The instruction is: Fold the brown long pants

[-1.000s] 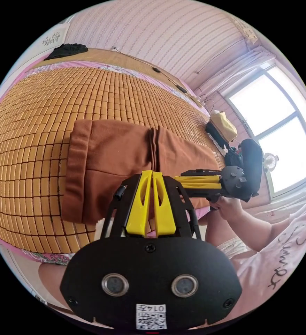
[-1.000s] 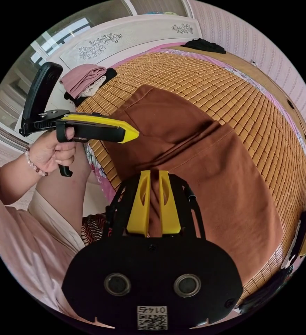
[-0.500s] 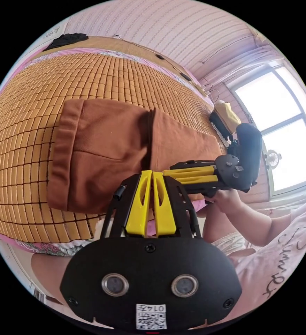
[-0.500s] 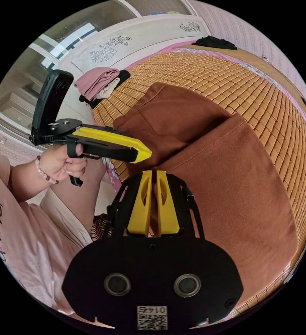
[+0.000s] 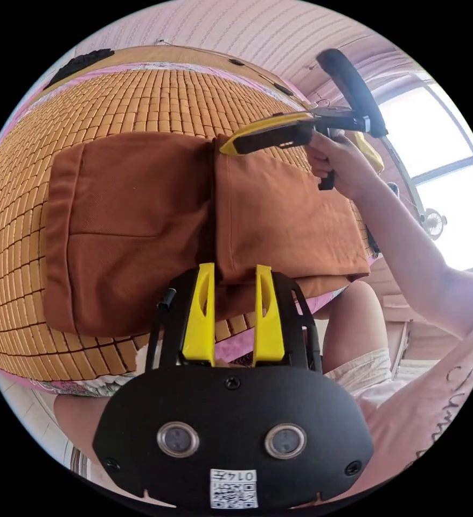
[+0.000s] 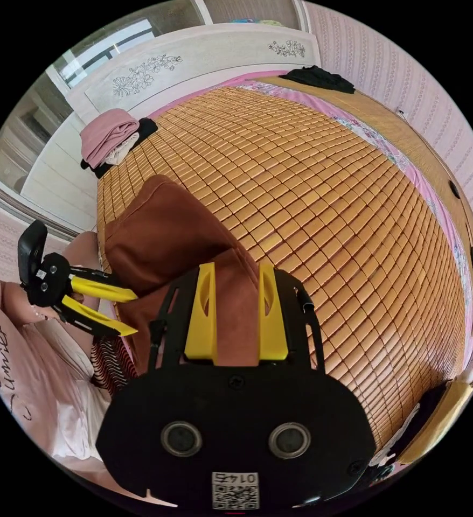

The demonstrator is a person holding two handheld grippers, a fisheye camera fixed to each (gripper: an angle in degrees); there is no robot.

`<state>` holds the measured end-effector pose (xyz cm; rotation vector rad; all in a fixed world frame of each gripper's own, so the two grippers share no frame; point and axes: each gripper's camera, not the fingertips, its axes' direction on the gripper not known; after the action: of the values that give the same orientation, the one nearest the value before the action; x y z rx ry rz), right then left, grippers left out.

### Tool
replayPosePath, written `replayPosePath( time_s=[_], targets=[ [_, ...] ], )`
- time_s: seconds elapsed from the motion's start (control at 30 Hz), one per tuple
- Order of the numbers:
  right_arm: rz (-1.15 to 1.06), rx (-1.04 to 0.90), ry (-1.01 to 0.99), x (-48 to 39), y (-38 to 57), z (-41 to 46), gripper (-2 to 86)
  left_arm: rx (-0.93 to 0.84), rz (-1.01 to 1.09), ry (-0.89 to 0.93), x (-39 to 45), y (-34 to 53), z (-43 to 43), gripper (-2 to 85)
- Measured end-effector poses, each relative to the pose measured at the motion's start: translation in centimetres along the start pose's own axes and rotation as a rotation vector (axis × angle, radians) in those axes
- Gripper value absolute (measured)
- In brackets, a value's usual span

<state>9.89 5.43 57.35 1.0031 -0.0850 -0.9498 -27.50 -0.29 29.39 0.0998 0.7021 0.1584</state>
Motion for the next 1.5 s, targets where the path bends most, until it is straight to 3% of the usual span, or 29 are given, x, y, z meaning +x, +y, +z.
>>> replayPosePath(
  time_s=[0.07,0.27,0.53,0.7,0.77,0.83,0.93,1.07,1.13,1.3,1.5],
  targets=[
    [-0.013,-0.071,0.010,-0.2,-0.8,2.4,8.7,0.004,0.042,-0.076,1.0,0.2,0.8,7.9],
    [-0.121,0.049,0.064,-1.6,1.5,0.2,3.1,0.100,0.106,-0.063,2.4,1.8,0.6,2.9],
    [-0.238,0.281,0.063,-3.2,4.9,-11.4,2.4,0.330,0.235,0.026,6.3,5.3,-4.8,1.5],
    [-0.347,0.395,-0.108,-5.0,-0.6,-15.3,3.8,0.460,0.111,-0.036,3.7,8.0,-11.0,2.4],
    [-0.315,0.384,-0.161,-5.4,-4.8,-12.4,5.3,0.435,0.004,-0.213,1.0,9.0,-10.6,3.6],
    [-0.203,0.247,-0.067,-5.5,-9.3,-5.0,5.9,0.385,-0.124,-0.307,-2.0,9.5,-8.3,3.6],
    [-0.065,0.179,0.009,-4.4,-8.1,-1.4,4.0,0.282,-0.237,-0.311,-5.2,10.4,-5.4,4.2],
    [0.008,0.216,0.218,-3.1,-0.8,-4.3,-0.2,0.319,-0.049,-0.277,-2.0,10.5,-4.1,0.0],
    [0.096,0.134,0.326,-1.1,3.6,-5.2,-0.6,0.295,0.075,-0.212,0.3,9.5,-1.9,-0.6],
    [0.152,0.001,0.162,1.0,5.1,-3.5,-0.4,0.157,0.311,-0.002,6.6,6.4,5.9,-0.9],
    [0.068,-0.208,0.165,1.2,-2.6,2.5,-0.5,0.059,0.501,-0.186,10.8,4.2,11.6,-1.0]
  ],
)
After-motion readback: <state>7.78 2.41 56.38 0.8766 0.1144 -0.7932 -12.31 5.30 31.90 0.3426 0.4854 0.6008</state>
